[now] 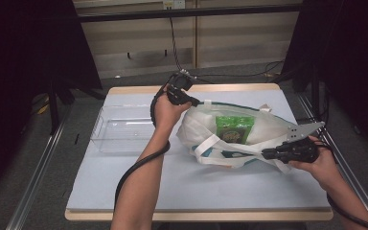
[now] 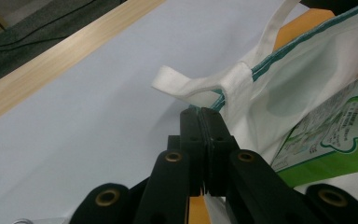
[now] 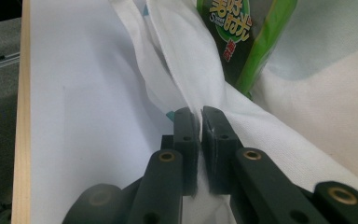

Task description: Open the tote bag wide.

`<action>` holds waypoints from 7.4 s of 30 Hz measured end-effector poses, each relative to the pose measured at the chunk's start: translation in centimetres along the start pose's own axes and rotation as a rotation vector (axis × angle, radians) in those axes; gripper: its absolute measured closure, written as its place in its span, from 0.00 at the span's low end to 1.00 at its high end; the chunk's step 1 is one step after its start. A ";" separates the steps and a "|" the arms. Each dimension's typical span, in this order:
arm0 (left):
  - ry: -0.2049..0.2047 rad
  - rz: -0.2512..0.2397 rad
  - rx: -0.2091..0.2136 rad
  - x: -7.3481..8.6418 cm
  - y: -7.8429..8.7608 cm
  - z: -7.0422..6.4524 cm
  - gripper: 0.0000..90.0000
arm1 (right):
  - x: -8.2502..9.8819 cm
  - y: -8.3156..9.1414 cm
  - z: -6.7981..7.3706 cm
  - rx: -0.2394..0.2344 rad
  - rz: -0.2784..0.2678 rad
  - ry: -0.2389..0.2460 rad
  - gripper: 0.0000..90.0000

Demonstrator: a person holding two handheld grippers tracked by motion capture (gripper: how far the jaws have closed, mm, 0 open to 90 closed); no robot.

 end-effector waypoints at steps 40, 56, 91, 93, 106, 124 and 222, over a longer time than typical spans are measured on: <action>0.045 0.027 -0.016 1.4 -2.4 1.5 0.99 | 1.8 -1.4 0.2 0.004 0.017 -0.013 0.93; 0.067 0.030 -0.030 1.9 -3.0 1.4 0.98 | 1.7 -1.5 0.2 0.013 0.032 -0.006 0.92; -0.039 -0.019 0.033 0.1 1.5 -1.8 0.82 | -2.3 1.0 -1.0 0.105 0.027 -0.030 0.64; -0.023 -0.043 0.028 0.1 1.6 -2.2 0.84 | -2.6 1.2 -1.1 0.103 0.017 -0.030 0.64; -0.078 -0.018 0.103 0.3 1.5 -4.5 0.90 | -3.9 1.8 -2.5 0.132 0.016 -0.043 0.77; -0.084 0.003 0.140 1.9 0.5 -6.0 0.98 | -5.5 1.8 -4.6 0.153 0.005 -0.126 1.00; -0.085 0.029 0.148 8.1 -2.5 -7.4 1.00 | -5.9 -1.1 -9.0 0.262 0.063 -0.188 1.00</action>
Point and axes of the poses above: each handheld gripper's, and its own axes: y roughly backward along the jaws, x roughly out of its underside, z roughly to its left, the point moved 3 cm from there along -y, roughly forward along the jaws, and after that the axes turned 8 degrees about x, right-handed, at the moved point
